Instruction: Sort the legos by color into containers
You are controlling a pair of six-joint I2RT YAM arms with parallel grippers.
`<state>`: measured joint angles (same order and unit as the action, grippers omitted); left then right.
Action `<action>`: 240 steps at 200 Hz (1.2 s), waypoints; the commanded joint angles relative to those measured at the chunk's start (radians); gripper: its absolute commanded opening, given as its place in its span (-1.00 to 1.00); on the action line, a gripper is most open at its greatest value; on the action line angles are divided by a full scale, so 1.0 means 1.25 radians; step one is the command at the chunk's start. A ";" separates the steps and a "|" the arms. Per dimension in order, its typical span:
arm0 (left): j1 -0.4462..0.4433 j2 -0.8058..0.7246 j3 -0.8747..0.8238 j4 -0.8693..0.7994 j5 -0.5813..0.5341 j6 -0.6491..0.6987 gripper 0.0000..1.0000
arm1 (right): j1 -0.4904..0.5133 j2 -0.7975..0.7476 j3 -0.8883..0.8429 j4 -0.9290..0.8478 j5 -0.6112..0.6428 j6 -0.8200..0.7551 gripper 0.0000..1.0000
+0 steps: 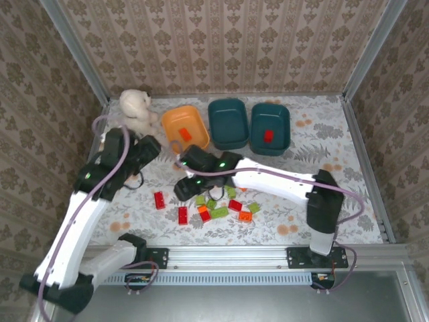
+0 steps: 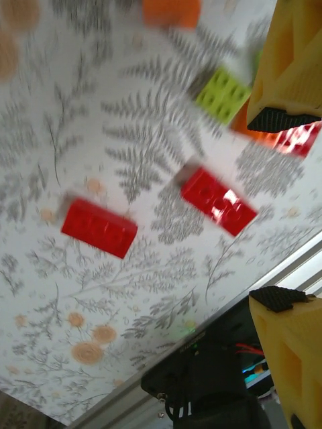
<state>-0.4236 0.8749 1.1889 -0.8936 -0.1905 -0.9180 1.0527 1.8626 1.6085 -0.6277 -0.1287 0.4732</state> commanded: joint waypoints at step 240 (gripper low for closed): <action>-0.006 -0.283 0.051 -0.336 -0.027 0.015 0.38 | 0.115 0.647 0.637 -0.230 0.336 0.193 -0.02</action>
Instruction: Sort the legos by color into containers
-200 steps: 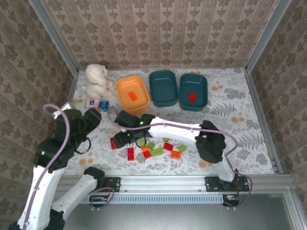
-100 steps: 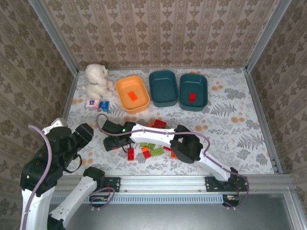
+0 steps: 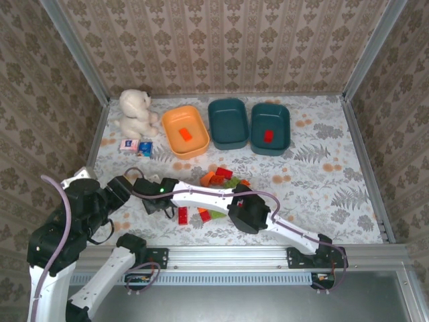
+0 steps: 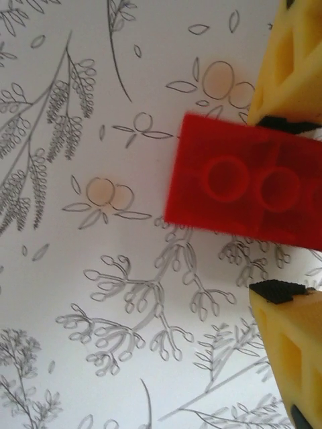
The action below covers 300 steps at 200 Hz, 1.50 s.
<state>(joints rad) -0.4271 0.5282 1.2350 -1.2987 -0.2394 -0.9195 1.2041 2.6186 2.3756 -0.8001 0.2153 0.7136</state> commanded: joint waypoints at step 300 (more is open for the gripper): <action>-0.176 0.627 -0.093 0.609 0.237 0.090 0.38 | -0.836 -0.161 -0.112 -0.101 -0.190 -0.193 -0.42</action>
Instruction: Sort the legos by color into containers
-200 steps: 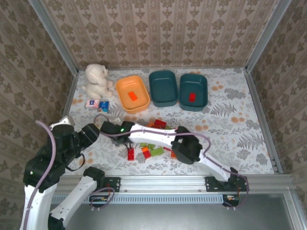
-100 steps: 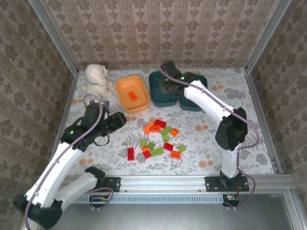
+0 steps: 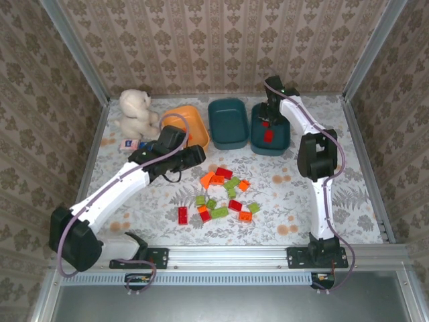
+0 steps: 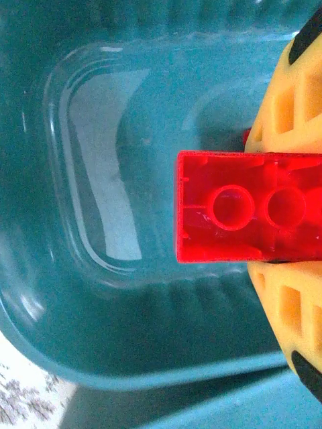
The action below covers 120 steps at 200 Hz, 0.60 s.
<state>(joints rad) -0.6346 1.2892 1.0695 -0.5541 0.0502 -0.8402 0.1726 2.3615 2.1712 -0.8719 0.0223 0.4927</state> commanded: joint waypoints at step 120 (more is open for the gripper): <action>-0.059 0.080 0.067 -0.063 0.035 0.125 0.36 | -0.027 0.055 0.098 -0.066 -0.048 -0.041 0.11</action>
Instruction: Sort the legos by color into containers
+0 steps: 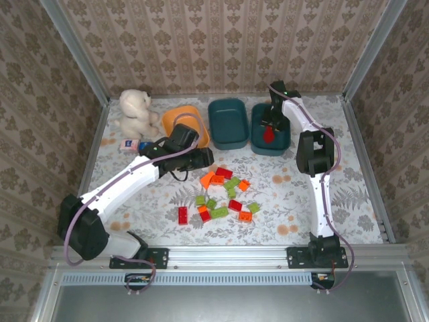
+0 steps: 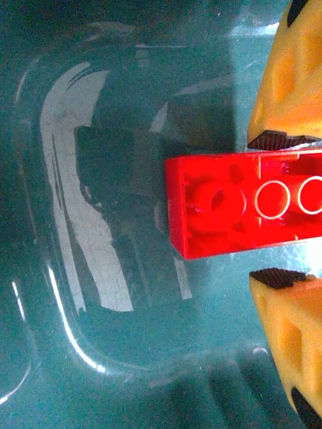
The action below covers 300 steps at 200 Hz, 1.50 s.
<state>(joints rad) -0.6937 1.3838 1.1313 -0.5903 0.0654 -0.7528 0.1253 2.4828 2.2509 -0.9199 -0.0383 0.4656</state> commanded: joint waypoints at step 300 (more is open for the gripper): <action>-0.067 0.248 -0.072 -0.172 0.018 -0.155 0.06 | 0.297 -1.063 -0.991 0.389 -0.342 0.068 0.29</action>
<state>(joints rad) -0.7784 1.7027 1.0538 -0.7902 0.1268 -0.9245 0.4892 1.1454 0.9928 -0.4503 -0.4324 0.5438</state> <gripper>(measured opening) 0.534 0.644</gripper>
